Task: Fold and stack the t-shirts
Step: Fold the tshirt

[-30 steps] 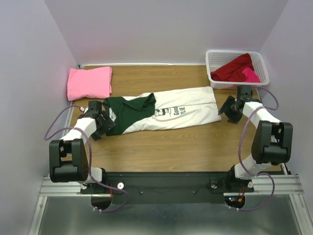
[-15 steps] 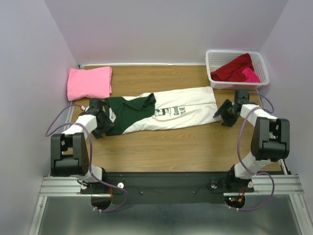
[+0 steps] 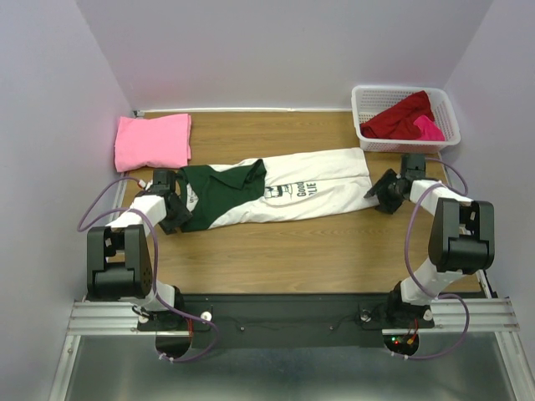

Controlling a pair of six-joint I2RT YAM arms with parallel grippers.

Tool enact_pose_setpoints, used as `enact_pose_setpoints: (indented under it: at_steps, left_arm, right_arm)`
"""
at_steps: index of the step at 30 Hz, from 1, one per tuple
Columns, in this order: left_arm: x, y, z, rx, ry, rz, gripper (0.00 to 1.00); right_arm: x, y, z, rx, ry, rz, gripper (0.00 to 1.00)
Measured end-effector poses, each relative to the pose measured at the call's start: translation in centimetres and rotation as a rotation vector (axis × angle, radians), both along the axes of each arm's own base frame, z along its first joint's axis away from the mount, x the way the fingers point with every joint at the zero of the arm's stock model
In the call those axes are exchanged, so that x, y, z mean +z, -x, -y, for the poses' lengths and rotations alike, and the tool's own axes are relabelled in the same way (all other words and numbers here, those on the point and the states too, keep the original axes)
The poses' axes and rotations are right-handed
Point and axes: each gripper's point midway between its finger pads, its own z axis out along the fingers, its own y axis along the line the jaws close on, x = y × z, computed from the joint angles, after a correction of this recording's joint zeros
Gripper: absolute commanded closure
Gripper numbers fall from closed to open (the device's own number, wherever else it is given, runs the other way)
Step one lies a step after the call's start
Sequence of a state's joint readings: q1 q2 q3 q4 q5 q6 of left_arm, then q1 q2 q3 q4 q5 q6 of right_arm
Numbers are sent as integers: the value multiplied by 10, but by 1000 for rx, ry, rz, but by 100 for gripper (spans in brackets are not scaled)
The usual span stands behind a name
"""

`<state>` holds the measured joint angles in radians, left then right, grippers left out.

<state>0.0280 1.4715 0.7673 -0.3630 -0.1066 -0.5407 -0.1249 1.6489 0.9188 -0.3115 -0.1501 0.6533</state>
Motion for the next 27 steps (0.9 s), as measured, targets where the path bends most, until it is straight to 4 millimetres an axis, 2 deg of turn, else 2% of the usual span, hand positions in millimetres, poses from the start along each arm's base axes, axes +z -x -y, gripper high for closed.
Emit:
enact_pose_setpoints:
  at_steps: [5,10,14,18,24,27]
  left_arm:
    - [0,0,0,-5,1,0,41]
    - [4,-1,6,-12,31,30,31]
    - [9,9,15,-16,76,45,29]
    - [16,9,17,-20,88,70,29]
    - [4,9,17,-23,91,24,35]
    - [2,8,16,-25,82,14,46]
  right_arm:
    - [0,-4,2,-29,1,11,40]
    - [1,-6,3,-42,2,20,40]
    - [0,-7,3,-48,-1,24,40]
    - [0,-7,3,-51,-3,25,40]
    - [0,-7,3,-55,-3,26,41]
    - [0,-7,3,-56,-3,26,41]
